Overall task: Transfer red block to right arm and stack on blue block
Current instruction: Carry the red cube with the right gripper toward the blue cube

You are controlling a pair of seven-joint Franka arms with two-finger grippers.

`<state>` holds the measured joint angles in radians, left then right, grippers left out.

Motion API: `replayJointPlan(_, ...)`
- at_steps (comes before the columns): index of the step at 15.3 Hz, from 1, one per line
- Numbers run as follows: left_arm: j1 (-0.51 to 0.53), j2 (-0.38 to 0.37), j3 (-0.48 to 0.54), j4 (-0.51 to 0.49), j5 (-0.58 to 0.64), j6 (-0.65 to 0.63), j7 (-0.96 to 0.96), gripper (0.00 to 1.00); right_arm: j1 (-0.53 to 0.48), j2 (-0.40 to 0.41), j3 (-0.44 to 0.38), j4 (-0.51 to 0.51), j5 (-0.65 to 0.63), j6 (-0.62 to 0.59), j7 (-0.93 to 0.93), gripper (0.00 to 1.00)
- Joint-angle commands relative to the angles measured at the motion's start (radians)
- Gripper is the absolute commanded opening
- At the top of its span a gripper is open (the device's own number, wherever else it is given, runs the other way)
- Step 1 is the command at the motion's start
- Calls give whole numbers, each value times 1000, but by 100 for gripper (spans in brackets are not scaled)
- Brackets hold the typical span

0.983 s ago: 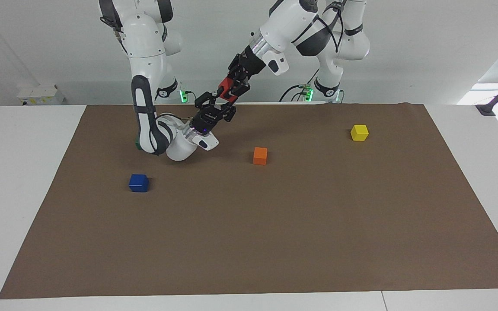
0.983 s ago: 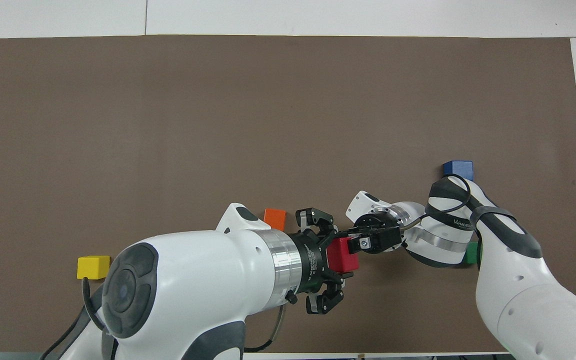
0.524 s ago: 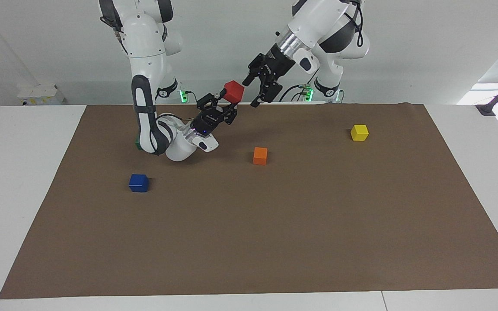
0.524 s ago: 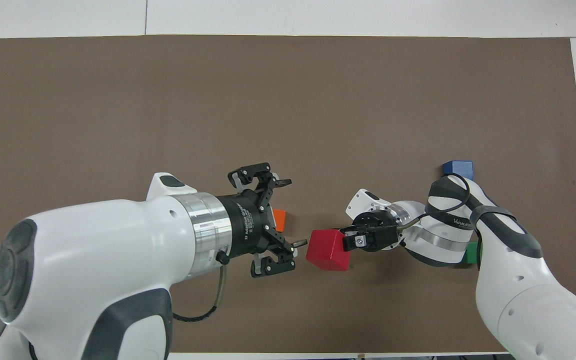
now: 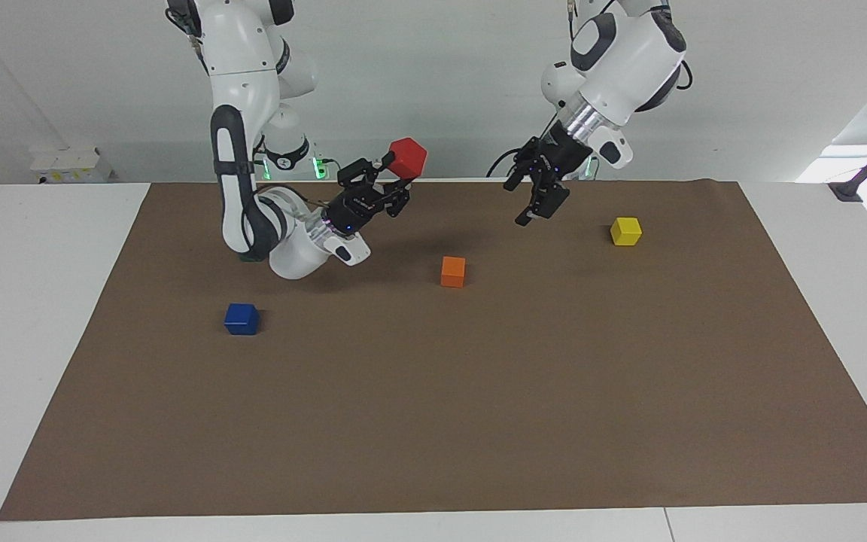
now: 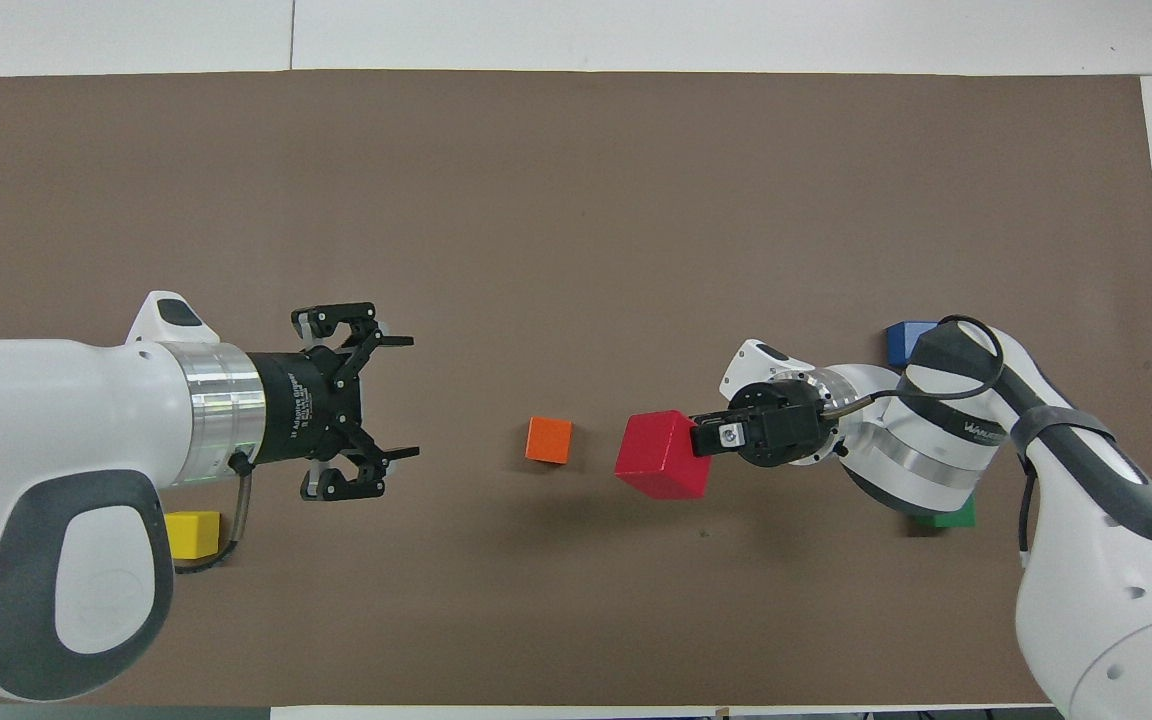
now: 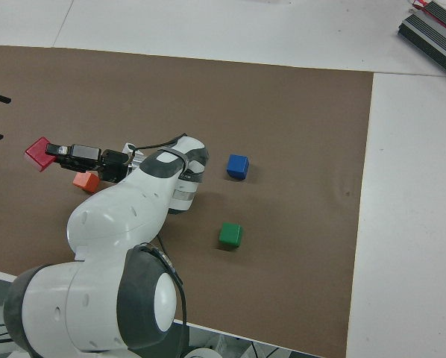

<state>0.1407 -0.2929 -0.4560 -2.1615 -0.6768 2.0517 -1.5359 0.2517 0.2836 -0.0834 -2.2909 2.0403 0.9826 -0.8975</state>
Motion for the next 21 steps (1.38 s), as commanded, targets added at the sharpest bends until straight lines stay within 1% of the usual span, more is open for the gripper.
replayJointPlan(1,123,-52,-9,-70,10,-45,224,100,-47,-35,-1,43,-58,66,112,0)
replayJointPlan(2,158,-51,-7,-74,19,-45,290,100,-80,-44,-1,72,-113,92,159,0)
replayJointPlan(3,196,-49,-9,-72,57,-44,362,100,-115,-60,-3,109,-194,137,220,0)
replayJointPlan(4,213,-43,-7,-64,113,-41,428,100,-152,-87,-1,146,-289,193,289,0)
replayJointPlan(5,224,-37,-7,-57,196,-36,513,100,-181,-124,-1,180,-375,249,360,0)
replayJointPlan(6,238,-32,-9,-38,270,-35,607,100,-199,-150,-1,212,-449,283,432,0)
replayJointPlan(7,255,-14,-7,-28,316,-38,720,100,-213,-162,-3,244,-519,297,481,0)
replayJointPlan(9,296,9,-7,18,351,-68,871,100,-238,-167,-3,312,-677,304,529,0)
replayJointPlan(10,300,20,-7,49,405,-90,914,100,-245,-167,-4,347,-763,312,546,0)
replayJointPlan(11,289,41,-9,83,490,-119,965,100,-249,-170,-4,376,-854,329,557,0)
replayJointPlan(12,286,55,-12,122,563,-152,1018,100,-249,-178,-4,396,-923,340,560,0)
replayJointPlan(13,283,87,-13,182,609,-210,1096,100,-249,-178,-3,416,-978,352,578,0)
replayJointPlan(14,280,133,-12,272,626,-288,1169,100,-244,-173,-3,448,-1046,360,610,0)
replayJointPlan(16,280,230,-9,461,683,-439,1261,100,-229,-159,4,531,-1242,379,661,0)
replayJointPlan(17,278,271,-9,535,709,-479,1292,100,-221,-144,4,556,-1319,384,676,0)
replayJointPlan(18,270,308,-7,589,727,-502,1306,100,-215,-133,2,574,-1388,387,675,0)
replayJointPlan(21,182,408,25,701,804,-565,1307,100,-184,-107,4,629,-1624,390,680,0)
